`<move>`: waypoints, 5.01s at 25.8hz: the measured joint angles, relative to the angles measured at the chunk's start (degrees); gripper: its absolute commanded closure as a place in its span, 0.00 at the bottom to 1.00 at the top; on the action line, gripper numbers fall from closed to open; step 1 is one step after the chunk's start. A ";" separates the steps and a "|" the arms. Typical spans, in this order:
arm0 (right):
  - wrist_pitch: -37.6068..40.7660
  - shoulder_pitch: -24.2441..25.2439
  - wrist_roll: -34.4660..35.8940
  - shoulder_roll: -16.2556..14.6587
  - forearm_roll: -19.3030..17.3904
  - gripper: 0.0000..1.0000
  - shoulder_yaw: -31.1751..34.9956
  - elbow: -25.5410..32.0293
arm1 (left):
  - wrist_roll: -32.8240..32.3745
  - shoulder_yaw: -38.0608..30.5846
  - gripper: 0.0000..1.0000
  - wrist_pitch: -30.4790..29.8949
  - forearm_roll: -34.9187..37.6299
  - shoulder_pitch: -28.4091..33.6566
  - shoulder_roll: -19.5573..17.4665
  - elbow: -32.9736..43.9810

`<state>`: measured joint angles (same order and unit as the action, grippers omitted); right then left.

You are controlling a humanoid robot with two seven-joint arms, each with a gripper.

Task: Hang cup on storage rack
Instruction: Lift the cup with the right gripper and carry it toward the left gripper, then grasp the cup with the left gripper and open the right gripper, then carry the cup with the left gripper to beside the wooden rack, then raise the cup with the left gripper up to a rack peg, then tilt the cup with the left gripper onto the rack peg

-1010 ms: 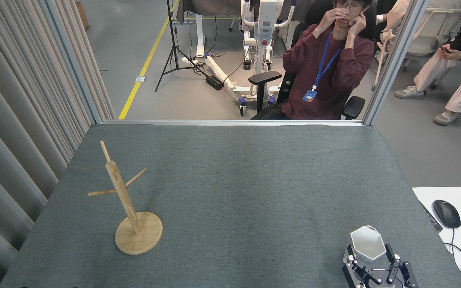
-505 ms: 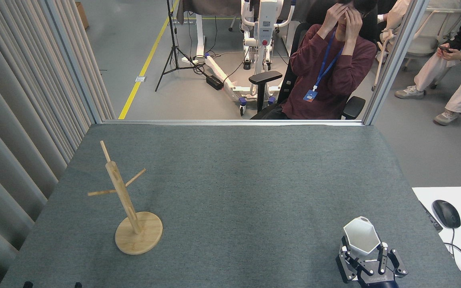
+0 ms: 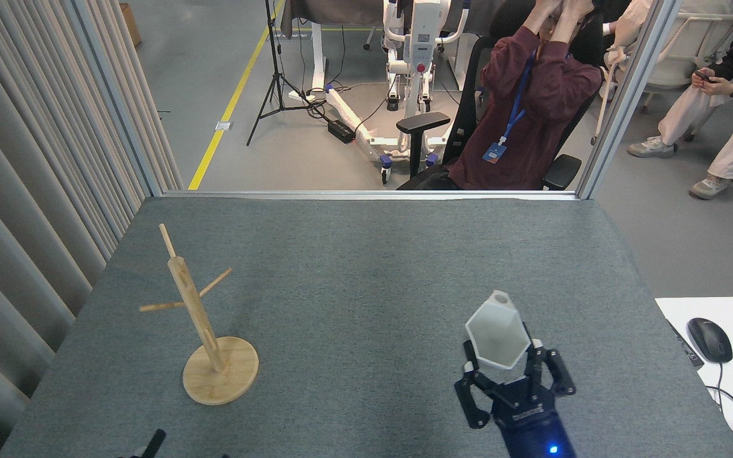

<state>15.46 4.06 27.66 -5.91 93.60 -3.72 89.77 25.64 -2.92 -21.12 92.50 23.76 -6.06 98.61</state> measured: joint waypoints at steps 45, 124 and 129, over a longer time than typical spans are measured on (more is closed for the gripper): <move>-9.02 10.28 1.34 4.33 14.27 0.02 -26.24 -0.94 | -1.60 15.01 0.90 -3.13 13.36 -9.68 5.91 -4.53; -19.80 12.66 -3.83 -0.42 -4.84 0.02 -1.88 -0.10 | 3.62 -15.94 0.88 5.41 27.28 -27.57 3.82 -19.97; -19.84 12.65 -3.83 -0.31 -4.77 0.02 -1.83 -0.06 | 4.04 -14.02 0.21 6.21 28.35 -28.38 3.64 -21.19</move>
<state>-4.38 16.71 23.83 -6.22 88.84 -5.55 89.71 29.68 -16.94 -14.91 120.85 -4.62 -2.42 77.42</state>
